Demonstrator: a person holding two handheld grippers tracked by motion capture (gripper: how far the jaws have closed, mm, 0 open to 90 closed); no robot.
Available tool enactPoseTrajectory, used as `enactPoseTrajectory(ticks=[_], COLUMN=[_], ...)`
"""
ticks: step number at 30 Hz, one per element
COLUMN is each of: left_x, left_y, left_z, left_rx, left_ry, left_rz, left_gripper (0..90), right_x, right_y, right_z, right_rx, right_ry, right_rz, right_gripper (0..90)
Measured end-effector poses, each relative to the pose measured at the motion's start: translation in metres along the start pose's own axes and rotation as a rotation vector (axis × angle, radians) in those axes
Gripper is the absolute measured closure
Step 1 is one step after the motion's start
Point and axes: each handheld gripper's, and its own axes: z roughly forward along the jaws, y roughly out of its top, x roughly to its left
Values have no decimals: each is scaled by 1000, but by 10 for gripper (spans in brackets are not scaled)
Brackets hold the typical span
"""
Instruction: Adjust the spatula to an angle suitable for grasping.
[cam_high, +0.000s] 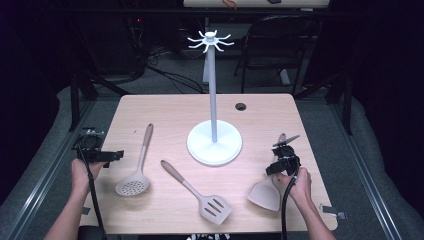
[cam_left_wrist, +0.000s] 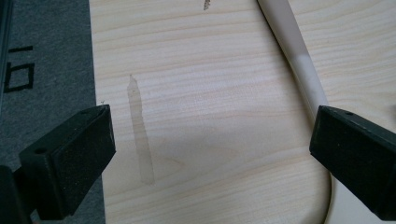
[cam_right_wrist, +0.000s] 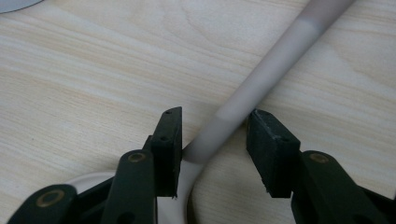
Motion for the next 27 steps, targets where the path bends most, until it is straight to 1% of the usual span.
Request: enactPoseTrajectory(ticks=[3, 6, 7, 9, 10, 11, 13, 16, 17, 20, 21, 22, 23, 24, 25, 26, 27], left_x=[1, 2, 2, 2, 2, 2, 2, 2, 2, 2, 2, 2, 2, 2, 2, 2, 2], left_y=[0, 0, 0, 0, 0, 0, 0, 0, 0, 0, -1, -1, -1, -1, -1, -1, -1], left_z=[0, 0, 0, 0, 0, -1, -1, -1, -1, -1, -1, -1, -1, -1, -1, -1, -1], left_rx=[1, 3, 1, 1, 1, 0, 0, 0, 3, 3, 2, 2, 1, 0, 0, 0, -1], left_ry=[-3, -2, -1, -1, -1, -2, -3, -4, -6, -7, -8, -8, -8, -7, -7, -7, -6], left_rz=[1, 0, -1, 0, 0, -1, 3, 4, 6, 7, 8, 8, 7, 5, 8, 8, 5], left_gripper=[2, 2, 2, 2, 2, 2, 2, 2, 2, 2, 2, 2, 2, 2, 2, 2, 2], right_x=[0, 1, 2, 3, 3, 6, 7, 8, 9, 9, 8, 8, 9, 7, 5, 5, 4], right_y=[1, 1, 2, 1, 2, 1, 2, 2, 3, 3, 2, 2, 1, 1, 0, 0, 0], right_z=[0, 1, 0, 1, 0, 1, -1, -1, -2, -2, -3, -3, -2, -4, -5, -5, -6], right_rx=[6, -7, 9, -2, 16, -3, 26, 35, 44, 50, 61, 61, 43, 57, 74, 74, 86], right_ry=[3, 8, 9, 16, 11, 10, 7, 12, -5, -17, -30, -30, -28, -44, -49, -49, -51], right_rz=[-16, -14, -36, -36, -57, -42, -83, -97, -111, -121, -135, -135, -120, -134, -146, -146, -152], right_gripper=[580, 592, 610, 621, 631, 640, 663, 677, 692, 706, 719, 719, 725, 731, 741, 741, 745])
